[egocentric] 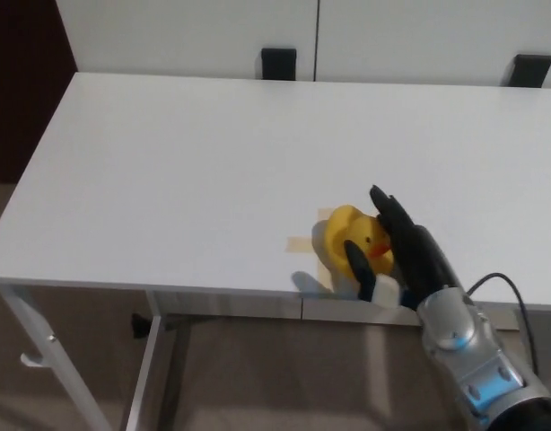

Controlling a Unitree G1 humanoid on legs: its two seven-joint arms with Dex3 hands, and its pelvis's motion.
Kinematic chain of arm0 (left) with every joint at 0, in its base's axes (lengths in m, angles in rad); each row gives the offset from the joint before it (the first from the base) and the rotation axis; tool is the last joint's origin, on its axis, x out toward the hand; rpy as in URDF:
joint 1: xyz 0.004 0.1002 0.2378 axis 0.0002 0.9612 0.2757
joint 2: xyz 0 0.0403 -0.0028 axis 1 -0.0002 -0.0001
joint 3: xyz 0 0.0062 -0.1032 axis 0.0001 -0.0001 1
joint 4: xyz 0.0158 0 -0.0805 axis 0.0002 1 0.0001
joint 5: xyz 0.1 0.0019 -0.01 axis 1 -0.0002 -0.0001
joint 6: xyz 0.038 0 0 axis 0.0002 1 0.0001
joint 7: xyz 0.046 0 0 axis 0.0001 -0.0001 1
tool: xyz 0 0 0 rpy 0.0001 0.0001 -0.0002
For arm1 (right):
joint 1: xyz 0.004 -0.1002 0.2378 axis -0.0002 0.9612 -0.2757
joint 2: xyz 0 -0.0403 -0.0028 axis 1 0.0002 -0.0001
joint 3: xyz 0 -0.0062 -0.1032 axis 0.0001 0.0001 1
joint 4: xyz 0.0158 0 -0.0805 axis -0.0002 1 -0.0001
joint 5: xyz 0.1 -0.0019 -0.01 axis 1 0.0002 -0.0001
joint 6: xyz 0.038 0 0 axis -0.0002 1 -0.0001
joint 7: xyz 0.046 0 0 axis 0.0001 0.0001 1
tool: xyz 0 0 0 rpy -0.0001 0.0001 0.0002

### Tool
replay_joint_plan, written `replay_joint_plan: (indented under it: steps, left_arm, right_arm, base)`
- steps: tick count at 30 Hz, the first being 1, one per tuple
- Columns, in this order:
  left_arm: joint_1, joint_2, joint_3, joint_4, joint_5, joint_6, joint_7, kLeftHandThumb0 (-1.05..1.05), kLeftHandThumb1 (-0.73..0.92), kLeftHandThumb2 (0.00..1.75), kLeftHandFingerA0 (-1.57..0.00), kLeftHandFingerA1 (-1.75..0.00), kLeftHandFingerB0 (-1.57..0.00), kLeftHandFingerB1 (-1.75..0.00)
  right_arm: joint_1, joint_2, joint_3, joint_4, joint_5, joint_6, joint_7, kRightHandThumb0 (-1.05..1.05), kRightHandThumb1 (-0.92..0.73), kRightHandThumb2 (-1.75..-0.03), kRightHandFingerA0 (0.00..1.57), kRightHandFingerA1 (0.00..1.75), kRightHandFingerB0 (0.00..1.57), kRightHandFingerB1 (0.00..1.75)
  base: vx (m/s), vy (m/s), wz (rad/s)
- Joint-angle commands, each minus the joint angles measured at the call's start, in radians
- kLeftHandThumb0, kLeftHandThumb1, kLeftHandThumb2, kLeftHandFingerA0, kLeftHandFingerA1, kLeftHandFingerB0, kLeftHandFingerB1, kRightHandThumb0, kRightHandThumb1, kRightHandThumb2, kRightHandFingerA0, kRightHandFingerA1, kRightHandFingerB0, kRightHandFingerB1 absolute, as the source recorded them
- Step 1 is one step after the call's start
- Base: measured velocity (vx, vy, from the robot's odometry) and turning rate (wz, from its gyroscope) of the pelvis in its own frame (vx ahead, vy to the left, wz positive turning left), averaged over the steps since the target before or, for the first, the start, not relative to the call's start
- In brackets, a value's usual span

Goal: The robot uses its right hand to push the yellow duck toy to the center of the white desk.

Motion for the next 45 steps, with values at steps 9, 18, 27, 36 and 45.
replay_joint_plan:
  steps: [9,18,27,36,45]
  left_arm:
    - [-0.016,-0.001,-0.007,0.013,0.002,-0.019,0.006,-0.13,0.65,0.69,-0.84,-0.69,-0.79,-0.63]
    - [-0.02,-0.003,-0.011,0.002,0.003,-0.009,0.01,-0.11,0.63,0.72,-0.84,-0.69,-0.8,-0.64]
    - [-0.014,0.002,-0.009,0.006,0.0,-0.019,0.003,-0.11,0.63,0.75,-0.85,-0.7,-0.81,-0.65]
    - [-0.006,0.002,-0.009,0.012,0.001,-0.024,0.0,-0.11,0.61,0.75,-0.85,-0.71,-0.83,-0.65]
    - [-0.003,0.004,-0.009,0.014,0.002,-0.024,0.0,-0.1,0.6,0.78,-0.82,-0.66,-0.79,-0.62]
  right_arm:
    - [-0.064,0.088,0.038,0.058,-0.067,0.009,-0.103,-0.96,-0.92,-0.92,0.0,0.0,0.0,0.0]
    - [-0.077,0.102,0.052,0.046,-0.063,-0.004,-0.05,-0.94,-0.92,-0.93,0.0,0.0,0.0,0.0]
    - [-0.034,0.035,0.028,0.0,-0.104,0.014,-0.142,-1.05,-0.9,-1.25,0.0,0.3,0.0,0.14]
    - [0.017,-0.041,-0.032,-0.167,-0.191,0.057,-0.328,-0.94,-0.82,-0.95,0.0,0.0,0.0,0.0]
    - [0.072,-0.162,-0.104,-0.334,-0.225,0.011,-0.35,-0.92,-0.92,-0.86,0.0,0.0,0.0,0.0]
  base:
    - [0.0,0.0,0.0]
    - [0.0,0.0,0.0]
    - [0.0,0.0,0.0]
    - [0.0,0.0,0.0]
    - [0.0,0.0,0.0]
